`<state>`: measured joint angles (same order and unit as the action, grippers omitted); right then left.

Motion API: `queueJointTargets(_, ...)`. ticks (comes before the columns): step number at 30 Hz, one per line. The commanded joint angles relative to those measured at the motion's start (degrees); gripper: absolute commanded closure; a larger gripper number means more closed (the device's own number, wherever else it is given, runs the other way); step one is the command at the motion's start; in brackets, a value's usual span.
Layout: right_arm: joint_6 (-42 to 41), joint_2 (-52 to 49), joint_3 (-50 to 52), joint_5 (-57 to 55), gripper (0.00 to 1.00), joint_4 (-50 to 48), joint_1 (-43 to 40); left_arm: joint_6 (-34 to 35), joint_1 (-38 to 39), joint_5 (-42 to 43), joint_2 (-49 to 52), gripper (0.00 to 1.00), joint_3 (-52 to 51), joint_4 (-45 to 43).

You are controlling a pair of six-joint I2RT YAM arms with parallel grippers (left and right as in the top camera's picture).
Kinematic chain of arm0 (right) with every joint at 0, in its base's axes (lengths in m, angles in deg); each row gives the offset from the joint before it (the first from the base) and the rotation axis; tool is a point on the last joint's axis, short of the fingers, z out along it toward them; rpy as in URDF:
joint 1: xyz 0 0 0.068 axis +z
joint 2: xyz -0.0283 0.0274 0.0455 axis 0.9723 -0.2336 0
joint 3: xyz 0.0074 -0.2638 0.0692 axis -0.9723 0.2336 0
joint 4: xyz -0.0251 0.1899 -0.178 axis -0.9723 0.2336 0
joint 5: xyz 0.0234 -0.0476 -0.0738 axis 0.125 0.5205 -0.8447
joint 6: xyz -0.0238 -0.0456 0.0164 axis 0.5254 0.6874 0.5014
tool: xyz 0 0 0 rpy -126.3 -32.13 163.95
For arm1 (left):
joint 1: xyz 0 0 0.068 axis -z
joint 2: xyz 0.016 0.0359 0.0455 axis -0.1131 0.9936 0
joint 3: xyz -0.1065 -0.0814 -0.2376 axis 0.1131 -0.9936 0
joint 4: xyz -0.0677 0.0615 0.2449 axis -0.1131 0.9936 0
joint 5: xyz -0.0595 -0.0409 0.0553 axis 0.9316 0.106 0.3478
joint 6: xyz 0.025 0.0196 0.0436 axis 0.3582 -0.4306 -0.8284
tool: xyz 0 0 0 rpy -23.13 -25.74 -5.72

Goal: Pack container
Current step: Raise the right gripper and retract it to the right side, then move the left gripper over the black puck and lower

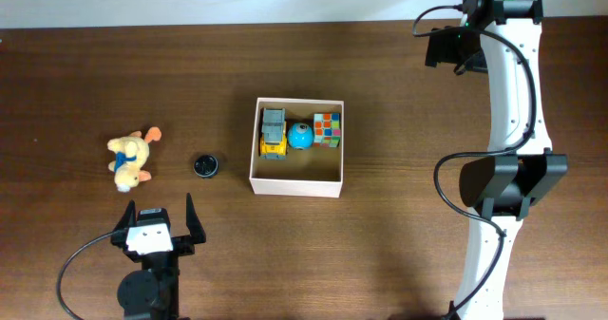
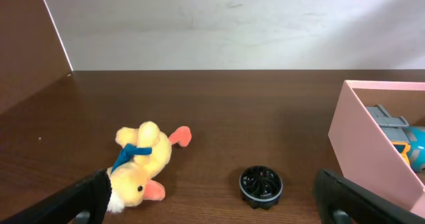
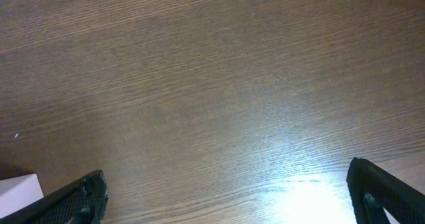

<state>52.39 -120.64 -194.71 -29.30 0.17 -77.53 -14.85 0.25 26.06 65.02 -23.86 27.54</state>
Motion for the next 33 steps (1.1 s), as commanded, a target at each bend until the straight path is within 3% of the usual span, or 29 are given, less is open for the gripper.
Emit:
queueJointTargets(1,-0.74,0.44,0.31,-0.74,0.01,0.00,-0.15,-0.83,-0.31,0.68,-0.55,0.01,-0.31,-0.59)
queueJointTargets(5,-0.74,0.44,0.31,-0.74,0.01,-0.02,-0.15,0.74,-0.31,4.72,-0.52,0.01,-0.15,-6.82)
queueJointTargets(10,-0.74,0.44,0.31,-0.74,0.01,-0.02,-0.15,4.31,-0.31,4.07,3.93,0.01,5.11,-6.14)
queueJointTargets(18,-0.74,0.44,0.31,-0.74,0.01,-0.02,-0.15,2.82,-0.31,5.09,36.96,0.01,31.78,-1.40)
queueJointTargets(26,-0.74,0.44,0.31,-0.74,0.01,-0.02,-0.15,2.82,-0.31,14.16,69.79,0.01,64.57,18.84)
queueJointTargets(29,-0.74,0.44,0.31,-0.74,0.01,-0.02,-0.15,2.84,-0.31,20.20,77.85,0.01,72.22,25.27)
queueJointTargets(33,-0.74,0.44,0.31,-0.74,0.01,-0.02,-0.15,2.84,-0.31,28.63,83.49,0.01,74.12,27.19)
